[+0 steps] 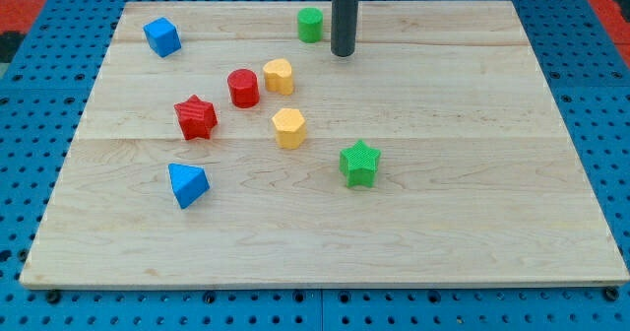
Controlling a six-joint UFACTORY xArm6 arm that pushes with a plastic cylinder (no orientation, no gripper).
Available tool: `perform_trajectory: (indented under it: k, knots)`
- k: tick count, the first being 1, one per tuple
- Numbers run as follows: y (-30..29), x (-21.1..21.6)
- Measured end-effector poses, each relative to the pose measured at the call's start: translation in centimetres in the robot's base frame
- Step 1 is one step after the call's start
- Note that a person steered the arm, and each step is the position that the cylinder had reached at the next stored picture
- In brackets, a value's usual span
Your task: Slide the yellow hexagon towards top right
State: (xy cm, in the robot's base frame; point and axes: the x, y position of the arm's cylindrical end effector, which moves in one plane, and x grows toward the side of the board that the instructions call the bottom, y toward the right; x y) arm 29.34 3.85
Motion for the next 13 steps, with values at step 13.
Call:
perform_trajectory:
  k: [13]
  knots:
    - [6.0, 3.0]
